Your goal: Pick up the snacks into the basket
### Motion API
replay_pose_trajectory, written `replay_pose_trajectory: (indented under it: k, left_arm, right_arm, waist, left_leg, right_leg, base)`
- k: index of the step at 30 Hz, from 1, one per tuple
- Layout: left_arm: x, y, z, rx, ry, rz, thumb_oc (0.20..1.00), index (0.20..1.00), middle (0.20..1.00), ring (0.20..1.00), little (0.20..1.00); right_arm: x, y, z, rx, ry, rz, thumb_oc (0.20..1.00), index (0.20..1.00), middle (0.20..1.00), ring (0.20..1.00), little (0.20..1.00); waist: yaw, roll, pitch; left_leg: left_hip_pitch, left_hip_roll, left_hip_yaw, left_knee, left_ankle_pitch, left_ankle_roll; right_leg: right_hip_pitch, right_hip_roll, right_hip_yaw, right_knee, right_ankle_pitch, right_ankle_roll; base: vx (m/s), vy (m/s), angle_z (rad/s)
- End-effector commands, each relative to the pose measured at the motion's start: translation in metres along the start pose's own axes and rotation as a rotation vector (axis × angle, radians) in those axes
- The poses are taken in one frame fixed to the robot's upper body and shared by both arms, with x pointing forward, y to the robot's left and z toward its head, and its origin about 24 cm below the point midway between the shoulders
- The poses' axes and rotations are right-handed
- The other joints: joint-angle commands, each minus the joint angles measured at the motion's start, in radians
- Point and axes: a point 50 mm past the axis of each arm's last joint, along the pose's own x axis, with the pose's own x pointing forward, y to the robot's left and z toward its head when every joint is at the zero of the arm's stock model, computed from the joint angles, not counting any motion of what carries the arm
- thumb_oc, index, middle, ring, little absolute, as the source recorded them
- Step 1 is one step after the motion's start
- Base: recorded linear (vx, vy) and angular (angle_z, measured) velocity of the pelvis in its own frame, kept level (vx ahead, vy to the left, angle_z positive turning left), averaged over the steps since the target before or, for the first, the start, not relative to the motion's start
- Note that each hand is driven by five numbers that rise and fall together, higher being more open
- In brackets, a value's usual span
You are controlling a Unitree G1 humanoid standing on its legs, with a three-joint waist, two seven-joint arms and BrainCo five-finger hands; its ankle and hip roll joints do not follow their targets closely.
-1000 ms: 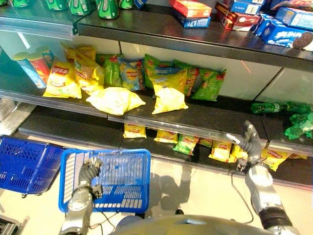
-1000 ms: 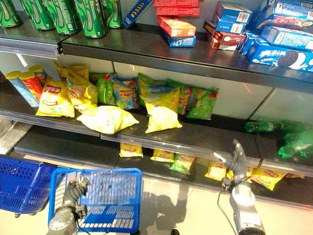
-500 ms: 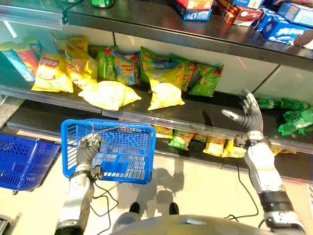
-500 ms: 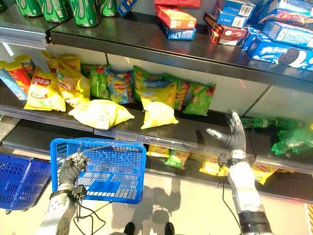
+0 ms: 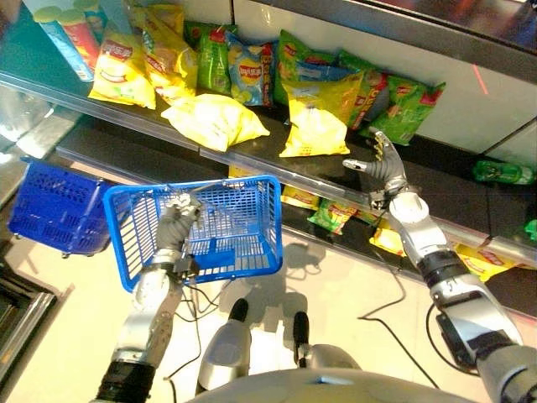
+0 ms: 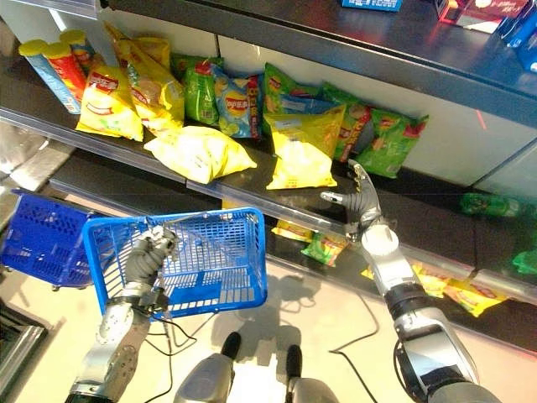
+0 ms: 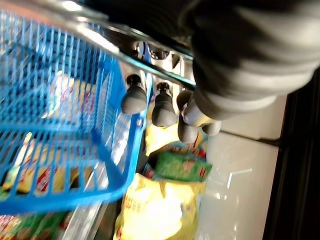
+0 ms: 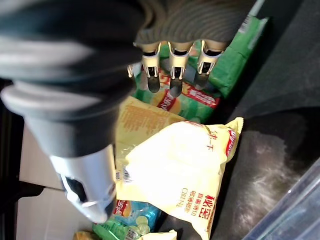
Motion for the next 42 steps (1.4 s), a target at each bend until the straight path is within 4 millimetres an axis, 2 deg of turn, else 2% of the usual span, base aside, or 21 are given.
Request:
replay_pose_trajectory:
  k: [1, 2, 3, 4, 5, 6, 7, 8, 10, 11, 12, 13, 15, 17, 19, 26, 32, 40, 42]
  left_arm:
    - [0.008, -0.019, 0.068, -0.004, -0.347, -0.119, 0.2, 0.2, 0.2, 0.2, 0.2]
    - [0.008, -0.021, 0.07, -0.023, -0.358, -0.122, 0.2, 0.2, 0.2, 0.2, 0.2]
    - [0.008, -0.021, 0.07, -0.023, -0.358, -0.122, 0.2, 0.2, 0.2, 0.2, 0.2]
    - [0.011, -0.023, 0.072, -0.01, -0.364, -0.132, 0.2, 0.2, 0.2, 0.2, 0.2]
    - [0.015, -0.025, 0.078, 0.01, -0.39, -0.146, 0.2, 0.2, 0.2, 0.2, 0.2]
    - [0.02, -0.028, 0.09, 0.039, -0.44, -0.167, 0.2, 0.2, 0.2, 0.2, 0.2]
    - [0.021, -0.028, 0.091, 0.039, -0.444, -0.167, 0.2, 0.2, 0.2, 0.2, 0.2]
    - [0.023, -0.029, 0.097, 0.055, -0.476, -0.163, 0.2, 0.2, 0.2, 0.2, 0.2]
    - [0.023, -0.029, 0.099, 0.053, -0.488, -0.159, 0.2, 0.2, 0.2, 0.2, 0.2]
    - [0.022, -0.028, 0.099, 0.054, -0.491, -0.146, 0.2, 0.2, 0.2, 0.2, 0.2]
    - [0.02, -0.029, 0.095, 0.048, -0.474, -0.144, 0.2, 0.2, 0.2, 0.2, 0.2]
    - [0.019, -0.03, 0.094, 0.047, -0.47, -0.154, 0.2, 0.2, 0.2, 0.2, 0.2]
    - [0.018, -0.033, 0.093, 0.038, -0.468, -0.162, 0.2, 0.2, 0.2, 0.2, 0.2]
    - [0.016, -0.034, 0.091, 0.022, -0.46, -0.163, 0.2, 0.2, 0.2, 0.2, 0.2]
    - [0.015, -0.039, 0.087, 0.015, -0.44, -0.178, 0.2, 0.2, 0.2, 0.2, 0.2]
    - [0.013, -0.049, 0.089, 0.019, -0.445, -0.22, 0.2, 0.2, 0.2, 0.2, 0.2]
    - [0.01, -0.054, 0.096, 0.026, -0.472, -0.247, 0.2, 0.2, 0.2, 0.2, 0.2]
    - [0.01, -0.063, 0.103, -0.001, -0.505, -0.295, 0.2, 0.2, 0.2, 0.2, 0.2]
    - [0.009, -0.066, 0.104, -0.008, -0.512, -0.32, 0.2, 0.2, 0.2, 0.2, 0.2]
  right_arm:
    - [0.009, -0.012, 0.02, 0.001, -0.078, -0.04, 1.0, 1.0, 1.0, 1.0, 1.0]
    - [0.007, -0.011, 0.012, 0.006, -0.043, -0.046, 1.0, 1.0, 1.0, 1.0, 1.0]
    - [0.007, -0.011, 0.012, 0.006, -0.044, -0.046, 1.0, 1.0, 1.0, 1.0, 1.0]
    - [0.008, -0.013, 0.011, 0.02, -0.035, -0.06, 1.0, 1.0, 1.0, 1.0, 1.0]
    - [0.009, -0.013, 0.012, 0.011, -0.035, -0.066, 1.0, 1.0, 1.0, 1.0, 1.0]
    - [0.018, -0.008, 0.024, 0.015, -0.053, -0.071, 1.0, 1.0, 1.0, 1.0, 1.0]
    - [0.019, -0.008, 0.026, 0.016, -0.056, -0.071, 1.0, 1.0, 1.0, 1.0, 1.0]
    - [0.028, -0.01, 0.035, 0.028, -0.06, -0.093, 1.0, 1.0, 1.0, 1.0, 1.0]
    - [0.033, -0.012, 0.04, 0.034, -0.059, -0.106, 1.0, 1.0, 1.0, 1.0, 1.0]
    - [0.035, -0.008, 0.042, 0.038, -0.058, -0.105, 1.0, 1.0, 1.0, 1.0, 1.0]
    - [0.037, -0.014, 0.04, 0.049, -0.04, -0.127, 1.0, 1.0, 1.0, 1.0, 1.0]
    - [0.038, -0.018, 0.038, 0.056, -0.022, -0.144, 1.0, 1.0, 1.0, 1.0, 1.0]
    - [0.04, -0.026, 0.039, 0.052, -0.012, -0.175, 1.0, 1.0, 1.0, 1.0, 1.0]
    - [0.045, -0.034, 0.048, 0.047, -0.021, -0.201, 1.0, 1.0, 1.0, 1.0, 1.0]
    - [0.051, -0.043, 0.058, 0.048, -0.023, -0.225, 1.0, 1.0, 1.0, 1.0, 1.0]
    - [0.06, -0.069, 0.088, 0.024, -0.074, -0.303, 1.0, 1.0, 1.0, 1.0, 1.0]
    - [0.064, -0.074, 0.111, 0.04, -0.128, -0.34, 1.0, 1.0, 1.0, 1.0, 1.0]
    - [0.066, -0.09, 0.122, 0.023, -0.123, -0.371, 1.0, 1.0, 1.0, 1.0, 1.0]
    - [0.066, -0.102, 0.128, 0.014, -0.121, -0.391, 1.0, 1.0, 1.0, 1.0, 1.0]
  waist:
    - [0.019, -0.007, -0.132]
    - [0.022, -0.009, -0.141]
    - [0.024, -0.01, -0.141]
    - [0.019, -0.013, -0.139]
    - [0.019, -0.018, -0.124]
    - [0.018, -0.016, -0.073]
    - [0.019, -0.017, -0.071]
    - [0.031, -0.022, -0.053]
    - [0.038, -0.029, -0.045]
    - [0.045, -0.041, -0.037]
    - [0.038, -0.056, -0.035]
    - [0.045, -0.061, -0.035]
    - [0.051, -0.065, -0.034]
    - [0.067, -0.07, -0.027]
    - [0.068, -0.076, -0.021]
    - [0.069, -0.08, -0.002]
    - [0.068, -0.09, 0.023]
    - [0.081, -0.096, 0.055]
    - [0.091, -0.096, 0.067]
  left_leg:
    - [-0.15, -0.087, -0.004, -0.01, 0.036, 0.049]
    - [-0.148, -0.101, 0.001, -0.007, 0.03, 0.069]
    - [-0.148, -0.102, 0.003, -0.007, 0.03, 0.07]
    - [-0.138, -0.1, 0.012, -0.017, 0.028, 0.079]
    - [-0.141, -0.099, 0.028, -0.007, 0.025, 0.082]
    - [-0.15, -0.098, 0.037, 0.033, 0.008, 0.086]
    - [-0.156, -0.098, 0.04, 0.04, 0.005, 0.086]
    - [-0.158, -0.102, 0.031, 0.049, -0.005, 0.088]
    - [-0.154, -0.104, 0.022, 0.045, -0.01, 0.091]
    - [-0.146, -0.106, 0.022, 0.034, -0.017, 0.092]
    - [-0.145, -0.111, 0.013, 0.035, -0.021, 0.094]
    - [-0.144, -0.11, 0.011, 0.029, -0.023, 0.094]
    - [-0.144, -0.107, 0.01, 0.016, -0.022, 0.093]
    - [-0.145, -0.098, 0.012, -0.002, -0.018, 0.088]
    - [-0.152, -0.094, -0.002, -0.015, -0.012, 0.084]
    - [-0.161, -0.08, -0.027, -0.056, 0.009, 0.072]
    - [-0.172, -0.067, -0.042, -0.077, 0.023, 0.066]
    - [-0.197, -0.068, -0.064, -0.084, 0.038, 0.059]
    - [-0.21, -0.07, -0.075, -0.085, 0.044, 0.055]
  right_leg:
    - [-0.029, -0.007, 0.019, 0.055, -0.091, 0.052]
    - [-0.03, -0.034, 0.019, 0.072, -0.11, 0.059]
    - [-0.033, -0.035, 0.021, 0.076, -0.113, 0.06]
    - [-0.055, -0.045, 0.023, 0.14, -0.119, 0.066]
    - [-0.095, -0.052, 0.021, 0.224, -0.119, 0.074]
    - [-0.173, -0.059, 0.015, 0.328, -0.1, 0.087]
    - [-0.18, -0.059, 0.018, 0.337, -0.104, 0.087]
    - [-0.209, -0.048, 0.006, 0.307, -0.1, 0.079]
    - [-0.218, -0.04, -0.001, 0.265, -0.083, 0.075]
    - [-0.241, -0.04, -0.027, 0.195, -0.045, 0.071]
    - [-0.224, -0.034, 0.015, 0.156, -0.032, 0.079]
    - [-0.215, -0.035, 0.027, 0.132, -0.027, 0.079]
    - [-0.212, -0.034, 0.034, 0.117, -0.021, 0.079]
    - [-0.214, -0.047, -0.001, 0.096, 0.002, 0.083]
    - [-0.213, -0.039, -0.002, 0.078, -0.001, 0.077]
    - [-0.227, -0.027, -0.019, 0.074, -0.015, 0.072]
    - [-0.244, -0.022, -0.036, 0.078, -0.019, 0.072]
    - [-0.259, -0.021, -0.057, 0.075, -0.017, 0.073]
    - [-0.262, -0.023, -0.062, 0.069, -0.013, 0.075]
  base:
    - [0.19, 0.253, 0.06]
    - [0.16, 0.214, 0.01]
    - [0.17, 0.258, -0.06]
    - [0.07, 0.161, -0.12]
    - [0.02, 0.272, -0.17]
    - [-0.04, 0.167, -0.15]
    - [0.0, 0.139, -0.15]
    - [0.08, 0.012, -0.14]
    - [0.07, -0.016, -0.17]
    - [0.11, -0.046, -0.2]
    - [0.15, -0.054, -0.26]
    - [0.12, -0.026, -0.13]
    - [0.04, -0.028, 0.08]
    - [0.04, -0.063, 0.07]
    - [0.03, -0.078, 0.04]
    - [0.02, -0.043, 0.03]
    - [-0.01, -0.018, 0.05]
    - [-0.02, -0.009, 0.14]
    - [0.0, 0.0, 0.0]
